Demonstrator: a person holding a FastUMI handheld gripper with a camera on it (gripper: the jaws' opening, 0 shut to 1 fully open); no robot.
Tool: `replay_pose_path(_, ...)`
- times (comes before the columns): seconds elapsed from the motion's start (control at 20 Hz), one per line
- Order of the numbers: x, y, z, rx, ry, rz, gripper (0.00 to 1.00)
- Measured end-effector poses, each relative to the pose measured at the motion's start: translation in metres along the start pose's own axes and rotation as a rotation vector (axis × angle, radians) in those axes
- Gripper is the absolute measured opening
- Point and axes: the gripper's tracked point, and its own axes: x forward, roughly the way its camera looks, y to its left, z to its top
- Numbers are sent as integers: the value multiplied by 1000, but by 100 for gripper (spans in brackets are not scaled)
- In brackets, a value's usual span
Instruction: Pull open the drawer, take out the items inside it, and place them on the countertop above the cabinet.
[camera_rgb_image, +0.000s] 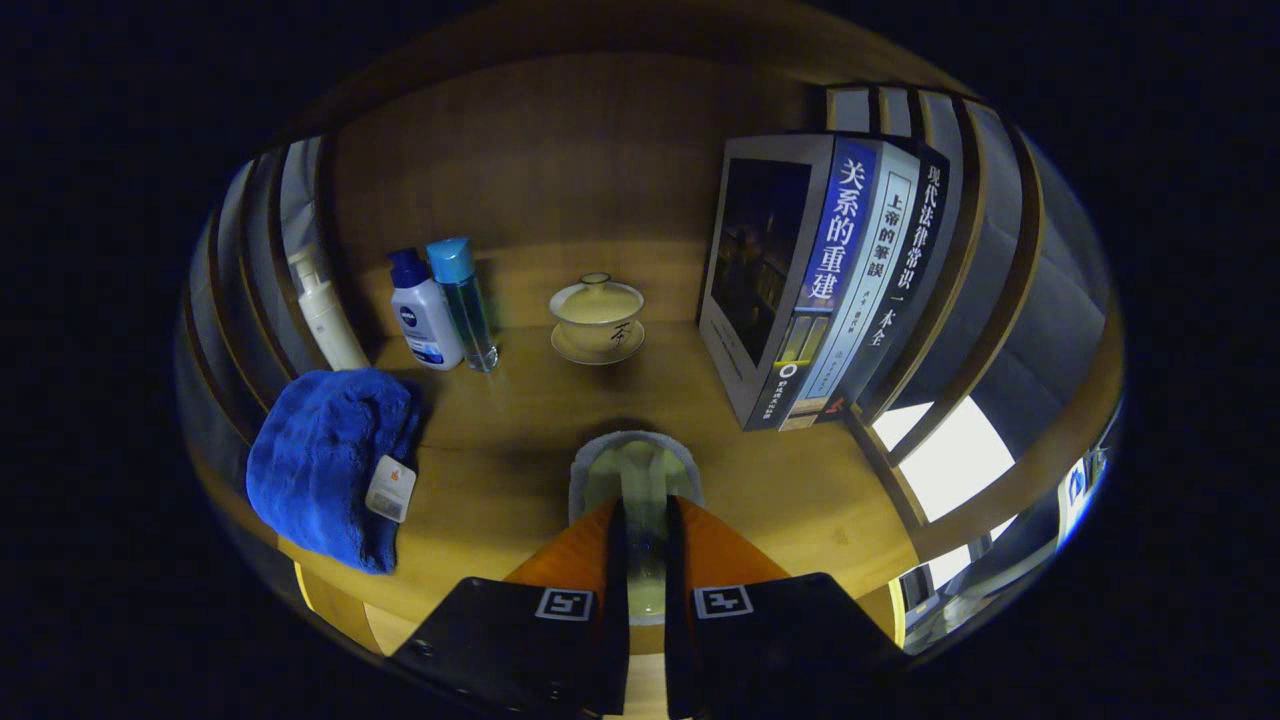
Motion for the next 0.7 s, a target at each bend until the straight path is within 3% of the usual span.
replay_pose_path(0.2,9,2,1,-2,21,19,23)
replay_pose_path(0.35,13,0,1,-8,18,14,28)
replay_pose_path(0.65,18,10,3,-24,-8,33,42)
replay_pose_path(0.7,19,12,2,-28,-12,37,50)
